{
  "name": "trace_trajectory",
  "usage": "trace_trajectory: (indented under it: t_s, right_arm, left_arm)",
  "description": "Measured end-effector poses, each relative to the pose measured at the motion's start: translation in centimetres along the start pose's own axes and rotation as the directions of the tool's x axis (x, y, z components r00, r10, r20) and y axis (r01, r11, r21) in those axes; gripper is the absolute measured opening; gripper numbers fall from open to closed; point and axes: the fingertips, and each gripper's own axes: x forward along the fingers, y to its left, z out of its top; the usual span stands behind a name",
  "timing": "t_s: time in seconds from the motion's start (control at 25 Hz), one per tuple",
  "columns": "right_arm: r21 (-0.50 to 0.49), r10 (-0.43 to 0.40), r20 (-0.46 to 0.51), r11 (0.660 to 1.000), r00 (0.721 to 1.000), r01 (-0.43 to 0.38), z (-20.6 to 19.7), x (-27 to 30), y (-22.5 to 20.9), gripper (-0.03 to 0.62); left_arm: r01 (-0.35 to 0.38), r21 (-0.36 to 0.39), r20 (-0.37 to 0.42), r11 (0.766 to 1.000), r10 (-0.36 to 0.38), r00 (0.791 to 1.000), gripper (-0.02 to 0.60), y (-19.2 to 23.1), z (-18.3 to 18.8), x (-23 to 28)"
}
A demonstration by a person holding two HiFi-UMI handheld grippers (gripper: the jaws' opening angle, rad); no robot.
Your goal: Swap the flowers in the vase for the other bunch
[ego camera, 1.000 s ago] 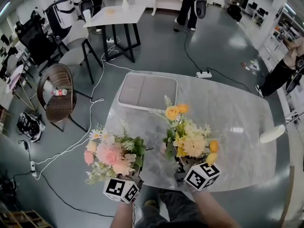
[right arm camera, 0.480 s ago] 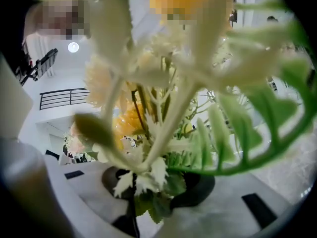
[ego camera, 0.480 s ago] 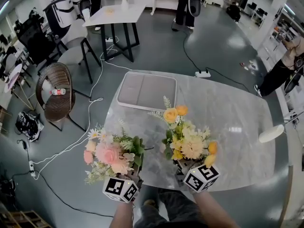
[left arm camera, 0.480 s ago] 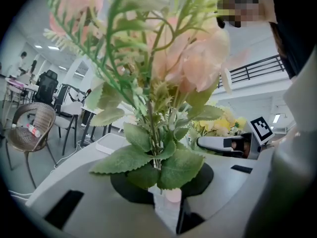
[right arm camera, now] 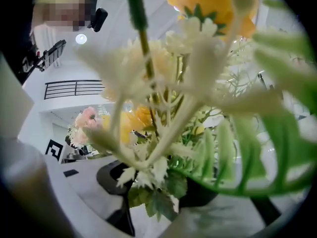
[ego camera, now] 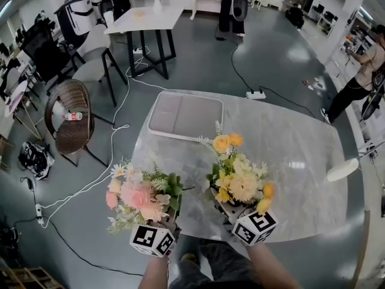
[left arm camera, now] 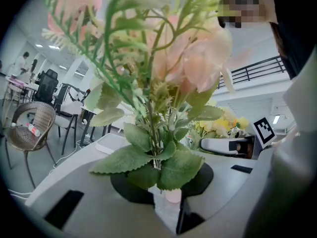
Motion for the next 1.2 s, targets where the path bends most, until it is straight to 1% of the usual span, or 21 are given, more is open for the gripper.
trace_trajectory:
  t_s: [0.4, 0.52, 0.64, 0.72, 1.0, 1.2]
  right_arm:
    - [-0.008, 0.016, -0.035, 1.000, 0.999, -0.017, -0.6, -0.4, -0.1, 0.236]
    - [-0.040, 0.049, -0.056, 0.998, 0.997, -0.051, -0.8, -0.8, 0.7, 0.247]
    - [-0.088, 0.067, -0.106, 0.993, 0.992, -0.077, -1.9, -0.7, 0.8, 0.272]
    - [-0.097, 0.058, -0.124, 0.993, 0.991, -0.070, -2.7, -0.8, 0.6, 0.276]
    - [-0.081, 0.030, -0.127, 0.996, 0.991, -0.041, -3.5, -0.8, 0.1, 0.276]
    - [-0.074, 0.023, -0.112, 0.997, 0.993, -0.032, -2.4, -1.2, -0.5, 0.276]
  left_arm:
    - [0.000, -0.006, 0.002, 1.000, 0.000, 1.000, 0.087, 0.4, 0.0, 0.2]
    - [0.003, -0.006, 0.003, 1.000, -0.003, 1.000, 0.087, 0.1, 0.1, -0.1]
    - [0.002, -0.009, 0.004, 1.000, -0.002, 1.000, 0.087, 0.2, 0.1, 0.1]
    - [0.003, -0.010, 0.006, 1.000, -0.003, 1.000, 0.087, 0.2, 0.1, 0.1]
    - [0.004, -0.012, 0.009, 1.000, -0.004, 1.000, 0.087, 0.2, -0.1, -0.1]
    - [-0.006, -0.016, 0.004, 1.000, 0.006, 1.000, 0.087, 0.1, 0.3, 0.1]
